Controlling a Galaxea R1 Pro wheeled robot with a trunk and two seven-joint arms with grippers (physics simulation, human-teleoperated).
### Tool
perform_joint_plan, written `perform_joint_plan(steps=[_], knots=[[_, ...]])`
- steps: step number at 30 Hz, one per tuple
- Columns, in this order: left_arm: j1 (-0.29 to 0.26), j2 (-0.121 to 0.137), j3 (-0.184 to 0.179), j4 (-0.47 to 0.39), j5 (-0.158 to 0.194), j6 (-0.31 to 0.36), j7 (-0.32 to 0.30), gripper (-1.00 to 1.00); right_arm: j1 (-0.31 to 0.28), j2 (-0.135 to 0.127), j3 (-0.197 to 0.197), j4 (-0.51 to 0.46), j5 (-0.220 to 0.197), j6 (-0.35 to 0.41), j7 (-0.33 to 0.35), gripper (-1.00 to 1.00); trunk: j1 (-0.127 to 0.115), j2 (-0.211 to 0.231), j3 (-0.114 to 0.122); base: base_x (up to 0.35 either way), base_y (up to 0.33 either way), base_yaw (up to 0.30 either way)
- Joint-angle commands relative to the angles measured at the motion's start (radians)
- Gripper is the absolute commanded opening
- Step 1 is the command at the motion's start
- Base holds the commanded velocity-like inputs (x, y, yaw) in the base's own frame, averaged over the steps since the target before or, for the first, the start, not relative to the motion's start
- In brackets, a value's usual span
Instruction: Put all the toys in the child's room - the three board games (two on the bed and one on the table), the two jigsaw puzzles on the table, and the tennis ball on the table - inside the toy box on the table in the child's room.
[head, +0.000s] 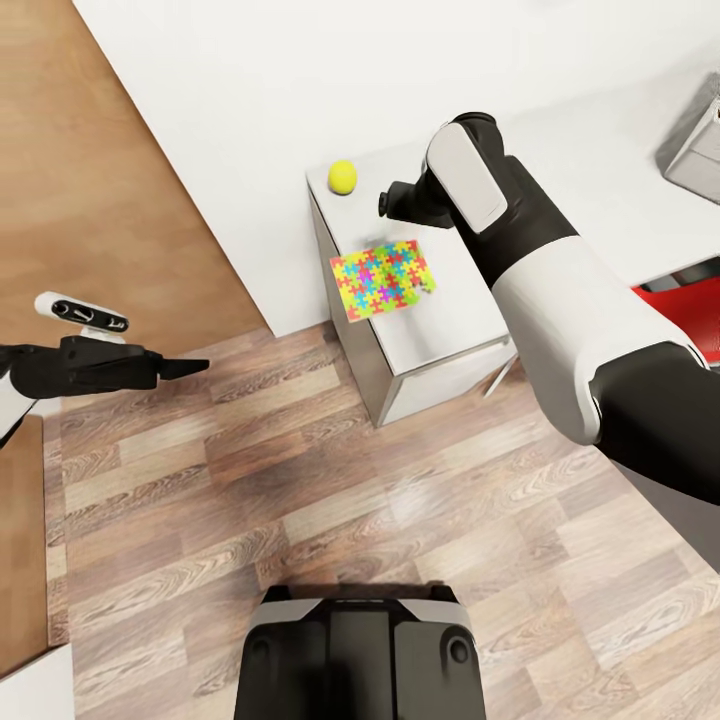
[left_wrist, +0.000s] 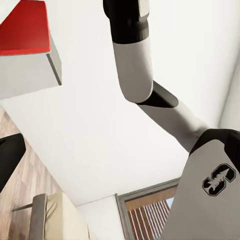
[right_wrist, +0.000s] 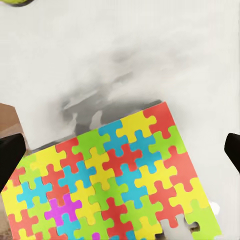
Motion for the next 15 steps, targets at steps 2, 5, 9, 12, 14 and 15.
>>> perform_joint_plan(steps=[2, 5, 9, 12, 14, 15], knots=[[0.005, 0.003, -0.004, 0.002, 0.003, 0.01, -0.004, 1.0, -0.001, 0.0, 0.002, -0.011, -0.009, 0.001, -0.01, 1.0, 0.001, -0.002, 0.002, 0.0, 0.0, 0.0], [0.012, 0.005, -0.004, 0.013, -0.002, 0.011, -0.004, 1.0, -0.001, 0.0, 0.002, -0.022, -0.009, 0.002, -0.013, 1.0, 0.001, -0.002, 0.007, 0.0, 0.0, 0.0], [0.016, 0.009, -0.004, 0.05, -0.01, 0.011, -0.005, 1.0, -0.001, 0.0, 0.002, -0.028, -0.009, 0.002, -0.023, 1.0, 0.001, -0.002, 0.013, 0.0, 0.0, 0.0], [0.017, 0.01, -0.004, 0.109, -0.018, 0.01, -0.006, 1.0, -0.001, 0.0, 0.002, -0.03, -0.01, 0.002, -0.032, 1.0, 0.001, -0.002, 0.018, 0.0, 0.0, 0.0], [0.018, 0.01, -0.004, 0.15, -0.021, 0.009, -0.006, 1.0, 0.0, 0.0, 0.002, -0.035, -0.011, 0.002, -0.035, 1.0, 0.001, -0.002, 0.021, 0.0, 0.0, 0.0], [0.018, 0.01, -0.004, 0.172, -0.023, 0.008, -0.005, 1.0, 0.0, 0.0, 0.002, -0.043, -0.01, 0.002, -0.037, 1.0, 0.001, -0.002, 0.023, 0.0, 0.0, 0.0]])
